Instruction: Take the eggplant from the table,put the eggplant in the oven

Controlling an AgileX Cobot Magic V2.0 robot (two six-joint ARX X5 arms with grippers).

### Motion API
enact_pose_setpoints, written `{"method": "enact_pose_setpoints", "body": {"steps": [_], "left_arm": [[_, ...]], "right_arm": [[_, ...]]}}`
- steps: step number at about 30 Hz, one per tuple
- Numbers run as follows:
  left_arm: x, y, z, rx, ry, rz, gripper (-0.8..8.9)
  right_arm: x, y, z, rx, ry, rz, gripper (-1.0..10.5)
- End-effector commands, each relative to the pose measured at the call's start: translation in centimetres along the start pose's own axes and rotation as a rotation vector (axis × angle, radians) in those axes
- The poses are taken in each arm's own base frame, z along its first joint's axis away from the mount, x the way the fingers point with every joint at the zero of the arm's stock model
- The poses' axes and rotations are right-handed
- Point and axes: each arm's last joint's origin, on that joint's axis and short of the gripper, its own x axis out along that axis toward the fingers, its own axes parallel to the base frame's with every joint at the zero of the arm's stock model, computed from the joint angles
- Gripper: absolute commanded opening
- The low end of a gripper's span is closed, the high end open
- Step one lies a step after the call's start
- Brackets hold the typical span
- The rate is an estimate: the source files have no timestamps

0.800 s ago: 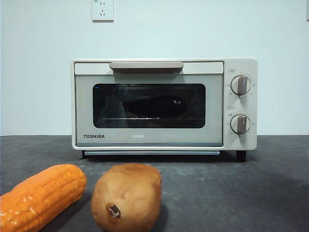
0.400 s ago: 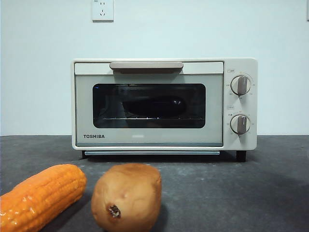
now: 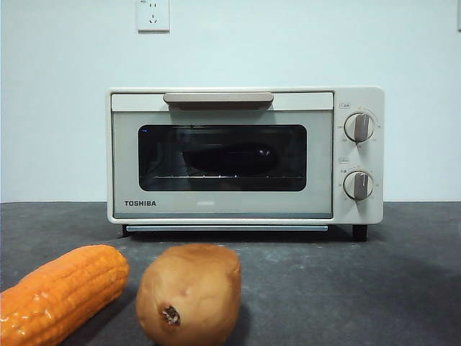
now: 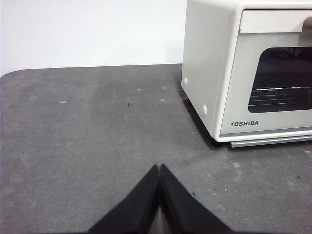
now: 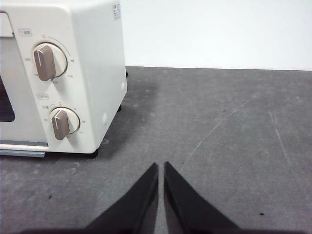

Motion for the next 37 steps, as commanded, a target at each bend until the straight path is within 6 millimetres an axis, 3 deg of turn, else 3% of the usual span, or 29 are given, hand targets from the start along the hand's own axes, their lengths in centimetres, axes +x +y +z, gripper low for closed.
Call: {"method": "enact_pose_setpoints", "body": {"steps": [1, 37], "left_arm": [[-0.04, 0.00, 0.21, 0.010, -0.016, 0.000, 0.04], [-0.04, 0.00, 0.21, 0.010, -0.016, 0.000, 0.04]], "right_arm": [[0.01, -0.01, -0.02, -0.005, -0.010, -0.004, 0.0], [0.01, -0.01, -0.02, -0.005, -0.010, -0.004, 0.0]]}}
